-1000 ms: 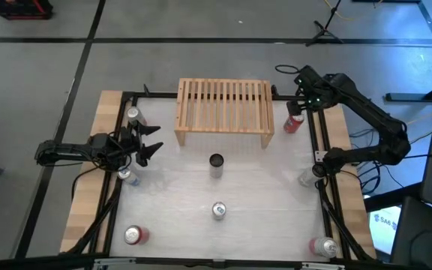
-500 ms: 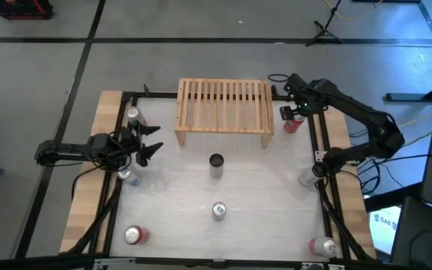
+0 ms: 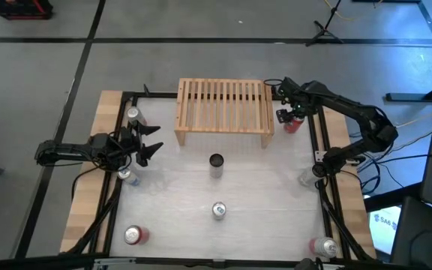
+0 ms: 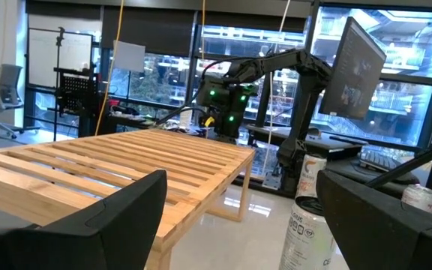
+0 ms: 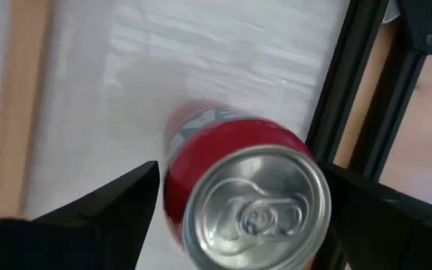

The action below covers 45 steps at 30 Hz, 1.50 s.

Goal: Place canned beverage on shelf
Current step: Put the top red soda can on the shelf

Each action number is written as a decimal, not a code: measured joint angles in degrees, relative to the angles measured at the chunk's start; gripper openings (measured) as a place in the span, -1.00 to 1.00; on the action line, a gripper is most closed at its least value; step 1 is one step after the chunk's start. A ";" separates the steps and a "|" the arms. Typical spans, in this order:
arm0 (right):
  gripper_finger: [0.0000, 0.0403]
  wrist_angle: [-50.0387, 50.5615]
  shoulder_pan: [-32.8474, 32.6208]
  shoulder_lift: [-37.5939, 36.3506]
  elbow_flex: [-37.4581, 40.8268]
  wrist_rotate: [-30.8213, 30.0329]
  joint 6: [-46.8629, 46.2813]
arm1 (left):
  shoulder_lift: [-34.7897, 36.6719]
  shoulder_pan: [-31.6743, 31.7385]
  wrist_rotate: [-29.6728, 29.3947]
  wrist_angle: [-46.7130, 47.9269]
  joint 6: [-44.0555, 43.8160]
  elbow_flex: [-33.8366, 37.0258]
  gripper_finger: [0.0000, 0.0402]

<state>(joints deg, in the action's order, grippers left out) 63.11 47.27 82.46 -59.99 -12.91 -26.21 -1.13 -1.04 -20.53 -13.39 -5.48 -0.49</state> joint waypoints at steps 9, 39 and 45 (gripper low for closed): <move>0.31 0.63 0.00 0.06 -0.11 0.45 1.48 | 0.02 0.00 0.02 0.01 0.02 0.00 0.68; 0.33 11.07 -3.25 -7.12 -41.67 7.24 17.85 | 0.01 0.00 0.01 -0.05 -0.06 0.00 0.68; 0.32 7.38 -10.87 -2.70 -47.66 7.77 20.49 | 0.02 0.00 0.00 -0.05 -0.17 0.00 0.68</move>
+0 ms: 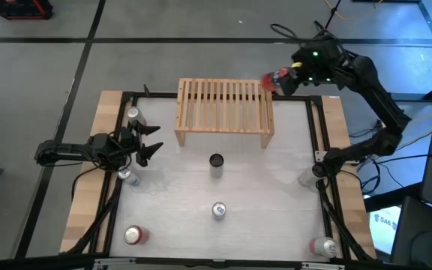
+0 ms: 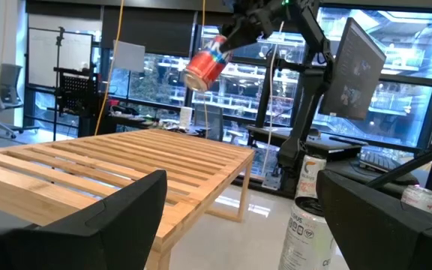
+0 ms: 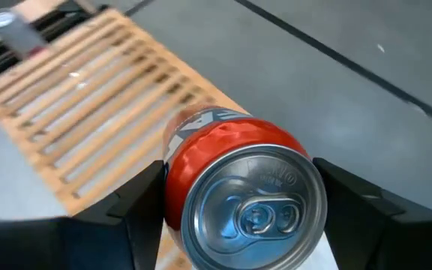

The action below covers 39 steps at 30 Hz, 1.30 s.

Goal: Place canned beverage on shelf
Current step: Put the top red soda can on the shelf

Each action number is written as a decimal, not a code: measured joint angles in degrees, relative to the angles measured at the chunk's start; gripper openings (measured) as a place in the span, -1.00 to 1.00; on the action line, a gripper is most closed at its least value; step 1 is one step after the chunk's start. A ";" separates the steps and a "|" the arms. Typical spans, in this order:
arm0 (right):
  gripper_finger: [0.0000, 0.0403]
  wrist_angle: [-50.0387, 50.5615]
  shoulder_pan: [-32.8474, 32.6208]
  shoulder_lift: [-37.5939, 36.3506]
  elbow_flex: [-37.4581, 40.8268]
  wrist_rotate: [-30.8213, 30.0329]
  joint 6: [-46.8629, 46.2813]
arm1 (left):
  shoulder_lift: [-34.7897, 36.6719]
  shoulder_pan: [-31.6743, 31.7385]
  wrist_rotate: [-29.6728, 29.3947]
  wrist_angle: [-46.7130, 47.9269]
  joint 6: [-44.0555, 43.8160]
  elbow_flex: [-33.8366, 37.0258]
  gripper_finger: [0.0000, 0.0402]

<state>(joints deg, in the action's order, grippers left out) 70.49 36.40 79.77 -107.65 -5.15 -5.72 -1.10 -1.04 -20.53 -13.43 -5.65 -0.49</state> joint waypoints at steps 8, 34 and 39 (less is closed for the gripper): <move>0.32 9.07 -5.28 15.10 -14.90 -2.14 1.75 | 0.00 0.00 0.00 0.00 -0.26 0.00 0.68; 0.32 19.35 -5.63 26.17 -25.80 -4.87 9.24 | -0.02 0.00 0.01 0.00 -0.39 0.01 0.68; 0.32 19.48 -7.92 26.22 -25.71 -1.62 10.76 | -0.02 0.00 0.57 0.00 -0.39 0.00 0.68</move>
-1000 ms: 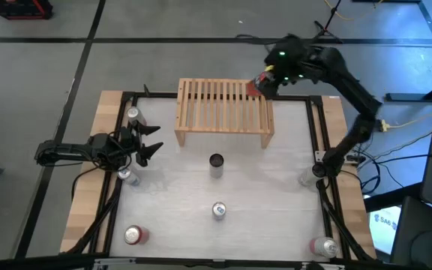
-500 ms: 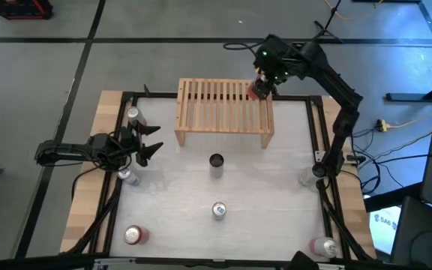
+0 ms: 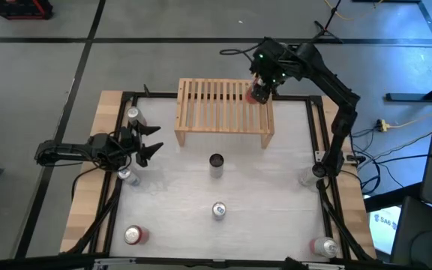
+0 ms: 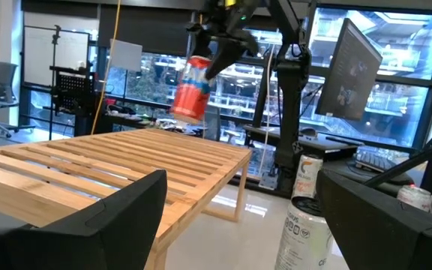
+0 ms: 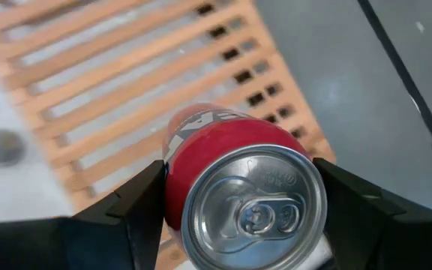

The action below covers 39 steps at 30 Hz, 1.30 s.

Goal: Place canned beverage on shelf
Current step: Put the top red soda can on the shelf

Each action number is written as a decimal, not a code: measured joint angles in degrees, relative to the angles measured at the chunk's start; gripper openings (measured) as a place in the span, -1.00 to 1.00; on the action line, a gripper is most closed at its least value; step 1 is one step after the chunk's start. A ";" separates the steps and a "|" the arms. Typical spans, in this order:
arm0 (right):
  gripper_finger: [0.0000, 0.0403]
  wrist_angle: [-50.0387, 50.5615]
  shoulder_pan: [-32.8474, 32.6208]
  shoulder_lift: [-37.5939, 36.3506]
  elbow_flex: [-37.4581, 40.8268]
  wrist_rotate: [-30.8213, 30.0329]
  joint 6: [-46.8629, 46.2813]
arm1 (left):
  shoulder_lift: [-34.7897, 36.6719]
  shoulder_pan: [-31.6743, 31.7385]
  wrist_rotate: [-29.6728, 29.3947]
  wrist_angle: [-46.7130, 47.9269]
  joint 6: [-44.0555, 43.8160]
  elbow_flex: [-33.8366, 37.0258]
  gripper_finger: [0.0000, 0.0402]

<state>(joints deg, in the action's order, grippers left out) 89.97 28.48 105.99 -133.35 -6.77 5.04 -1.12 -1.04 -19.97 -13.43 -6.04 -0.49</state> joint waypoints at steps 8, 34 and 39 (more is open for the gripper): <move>0.32 0.04 -5.01 -1.13 -0.03 -0.82 1.42 | 0.00 -0.02 -0.02 -0.11 0.00 0.00 0.68; 0.33 -0.73 -4.44 -14.09 22.50 -3.19 4.44 | 0.00 0.00 -0.46 -0.13 0.15 0.01 0.68; 0.32 -2.67 -4.45 -12.17 22.48 -3.17 7.49 | 0.00 0.00 -0.52 -0.13 0.15 0.00 0.68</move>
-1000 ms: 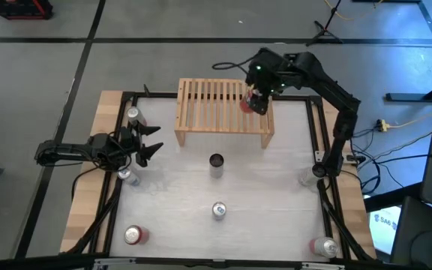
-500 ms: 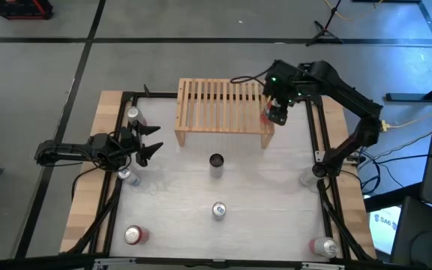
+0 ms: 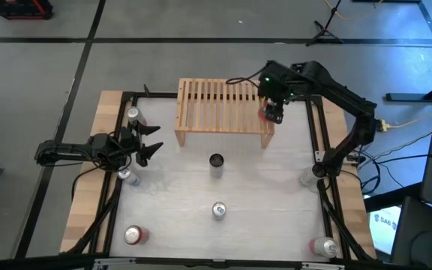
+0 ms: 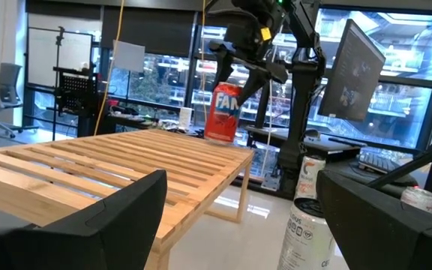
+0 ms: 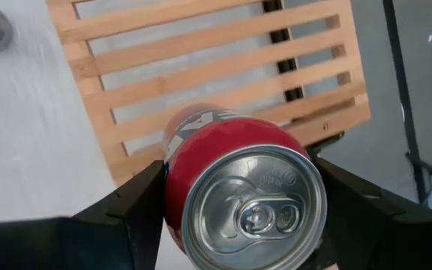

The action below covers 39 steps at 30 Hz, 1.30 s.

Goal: Place canned beverage on shelf
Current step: Put the top red soda can on the shelf

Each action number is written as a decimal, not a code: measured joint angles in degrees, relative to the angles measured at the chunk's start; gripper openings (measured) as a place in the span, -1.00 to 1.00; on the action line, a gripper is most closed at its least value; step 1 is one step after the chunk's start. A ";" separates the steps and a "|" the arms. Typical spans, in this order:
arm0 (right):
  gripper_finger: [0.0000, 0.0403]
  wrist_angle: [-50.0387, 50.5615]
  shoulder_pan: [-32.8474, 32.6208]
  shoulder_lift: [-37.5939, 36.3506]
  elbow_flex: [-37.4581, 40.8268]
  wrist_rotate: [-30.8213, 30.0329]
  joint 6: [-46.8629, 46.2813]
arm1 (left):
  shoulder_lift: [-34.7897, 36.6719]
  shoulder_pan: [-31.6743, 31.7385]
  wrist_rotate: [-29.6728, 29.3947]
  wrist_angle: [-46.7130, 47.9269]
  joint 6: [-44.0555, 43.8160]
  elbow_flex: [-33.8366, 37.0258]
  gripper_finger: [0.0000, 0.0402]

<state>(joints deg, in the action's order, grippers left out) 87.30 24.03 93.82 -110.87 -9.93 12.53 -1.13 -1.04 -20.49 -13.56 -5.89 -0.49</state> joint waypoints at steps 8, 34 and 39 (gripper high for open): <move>0.34 -0.79 0.02 1.18 -0.08 -0.12 2.79 | 0.00 0.00 -0.02 0.02 0.02 0.00 0.68; 0.77 -1.94 -0.02 1.28 -1.45 -3.65 3.47 | 0.02 0.00 0.15 0.00 0.02 0.00 0.68; 0.77 -1.75 -0.02 1.25 -5.13 -2.78 3.19 | 0.01 0.00 0.15 0.00 0.02 0.00 0.68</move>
<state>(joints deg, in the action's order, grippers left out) 85.56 24.01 95.07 -116.00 -12.71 15.73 -1.12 -1.04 -20.34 -13.56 -5.87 -0.49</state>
